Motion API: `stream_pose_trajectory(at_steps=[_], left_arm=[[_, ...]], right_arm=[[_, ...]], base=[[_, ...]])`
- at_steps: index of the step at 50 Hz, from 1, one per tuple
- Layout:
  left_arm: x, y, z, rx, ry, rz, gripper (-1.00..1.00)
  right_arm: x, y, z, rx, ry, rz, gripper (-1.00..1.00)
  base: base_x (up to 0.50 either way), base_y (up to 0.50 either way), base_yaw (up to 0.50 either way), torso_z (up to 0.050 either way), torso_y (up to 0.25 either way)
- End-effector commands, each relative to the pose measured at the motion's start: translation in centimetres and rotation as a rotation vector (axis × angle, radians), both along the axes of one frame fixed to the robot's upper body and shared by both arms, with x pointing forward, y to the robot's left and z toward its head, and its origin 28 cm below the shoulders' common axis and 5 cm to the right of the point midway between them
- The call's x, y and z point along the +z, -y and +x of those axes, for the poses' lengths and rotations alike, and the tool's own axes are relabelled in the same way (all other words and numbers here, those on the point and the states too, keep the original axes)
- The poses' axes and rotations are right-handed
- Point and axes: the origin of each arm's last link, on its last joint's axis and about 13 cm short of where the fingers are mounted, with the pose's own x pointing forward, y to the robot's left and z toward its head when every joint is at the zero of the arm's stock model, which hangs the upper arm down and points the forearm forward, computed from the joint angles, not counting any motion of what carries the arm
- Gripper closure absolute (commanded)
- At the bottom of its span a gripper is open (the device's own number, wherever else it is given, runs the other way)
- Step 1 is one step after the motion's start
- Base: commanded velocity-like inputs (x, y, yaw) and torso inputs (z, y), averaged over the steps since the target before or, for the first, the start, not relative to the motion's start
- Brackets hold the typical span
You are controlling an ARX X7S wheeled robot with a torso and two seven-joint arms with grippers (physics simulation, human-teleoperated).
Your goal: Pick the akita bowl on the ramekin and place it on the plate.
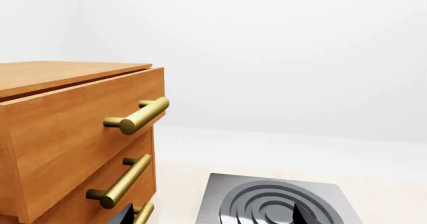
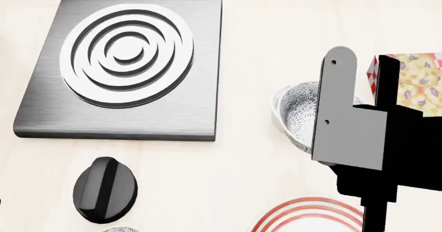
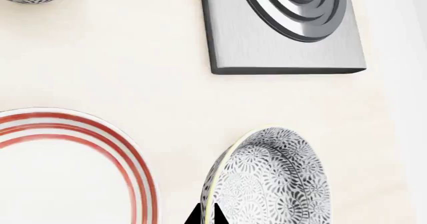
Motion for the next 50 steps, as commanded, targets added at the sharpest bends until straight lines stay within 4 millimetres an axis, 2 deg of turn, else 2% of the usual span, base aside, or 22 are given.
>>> stream_pose_trajectory(at_steps=[1, 17, 28, 50], left_arm=[[-0.1, 0.0, 0.1, -0.001, 0.000, 0.001, -1.00], [0.0, 0.0, 0.0, 0.000, 0.002, 0.000, -1.00], [0.0, 0.0, 0.0, 0.001, 0.003, -0.002, -1.00], [0.0, 0.0, -0.1, 0.000, 0.001, -0.001, -1.00]], right_arm=[[-0.3, -0.1, -1.6, 0.031, -0.005, -0.017, 1.00], [-1.0, 0.2, -2.9, 0.028, -0.028, -0.014, 1.00], [-2.5, 0.4, -3.9, 0.034, -0.055, 0.007, 1.00], [-4.0, 0.5, -6.3, 0.052, -0.106, 0.010, 1.00]], base=[[0.00, 0.00, 0.00, 0.000, 0.000], [0.00, 0.00, 0.00, 0.000, 0.001], [0.00, 0.00, 0.00, 0.000, 0.000], [0.00, 0.00, 0.00, 0.000, 0.000]])
